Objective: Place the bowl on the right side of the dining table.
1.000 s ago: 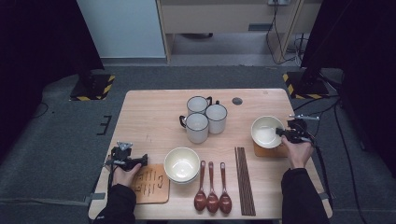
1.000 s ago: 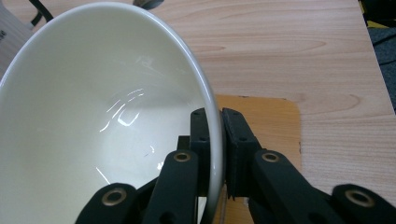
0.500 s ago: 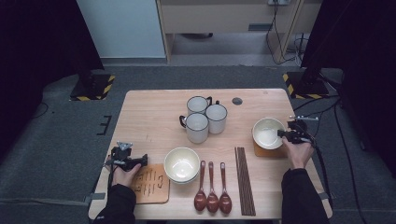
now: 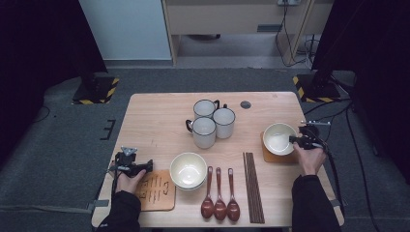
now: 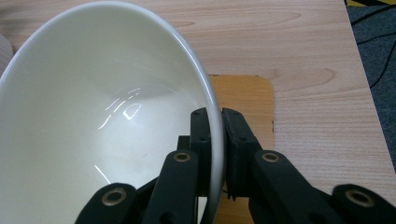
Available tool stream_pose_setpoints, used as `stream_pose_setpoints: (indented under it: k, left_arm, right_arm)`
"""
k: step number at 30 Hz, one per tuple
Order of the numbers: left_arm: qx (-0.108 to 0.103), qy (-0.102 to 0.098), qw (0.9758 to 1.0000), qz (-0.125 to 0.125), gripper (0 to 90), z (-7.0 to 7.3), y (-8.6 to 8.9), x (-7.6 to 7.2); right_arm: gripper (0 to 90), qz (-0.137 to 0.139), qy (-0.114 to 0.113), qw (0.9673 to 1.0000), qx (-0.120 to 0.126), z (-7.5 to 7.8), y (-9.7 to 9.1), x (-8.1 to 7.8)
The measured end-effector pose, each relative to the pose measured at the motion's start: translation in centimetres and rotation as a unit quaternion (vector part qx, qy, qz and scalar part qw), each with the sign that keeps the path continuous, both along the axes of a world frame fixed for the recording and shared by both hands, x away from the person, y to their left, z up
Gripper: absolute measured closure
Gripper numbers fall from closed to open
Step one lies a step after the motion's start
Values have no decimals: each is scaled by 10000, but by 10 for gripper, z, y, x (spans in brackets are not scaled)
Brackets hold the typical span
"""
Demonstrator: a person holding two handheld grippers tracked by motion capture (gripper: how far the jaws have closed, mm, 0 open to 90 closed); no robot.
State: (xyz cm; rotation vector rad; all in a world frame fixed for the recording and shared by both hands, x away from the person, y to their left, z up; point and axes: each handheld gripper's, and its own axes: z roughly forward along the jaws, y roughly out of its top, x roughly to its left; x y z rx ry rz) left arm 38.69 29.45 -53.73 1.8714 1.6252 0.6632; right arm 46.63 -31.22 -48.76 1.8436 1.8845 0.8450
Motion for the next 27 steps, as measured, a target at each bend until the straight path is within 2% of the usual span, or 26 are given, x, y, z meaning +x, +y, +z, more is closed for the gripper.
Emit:
stream_pose_setpoints:
  k: [18, 19, 21, 27]
  left_arm:
    - [1, 0, 10000, 1, 0, 0, 0, 0]
    - [2, 0, 10000, 1, 0, 0, 0, 0]
    - [3, 0, 10000, 1, 0, 0, 0, 0]
    - [2, 0, 10000, 1, 0, 0, 0, 0]
  right_arm:
    - [825, -106, 88, 9999, 57, -3, -3, 2]
    - [826, -109, 112, 9999, 0, -4, -3, 2]
    - [830, -79, 112, 9998, 153, -3, -5, 2]
    - [830, -82, 109, 9998, 114, -3, -5, 2]
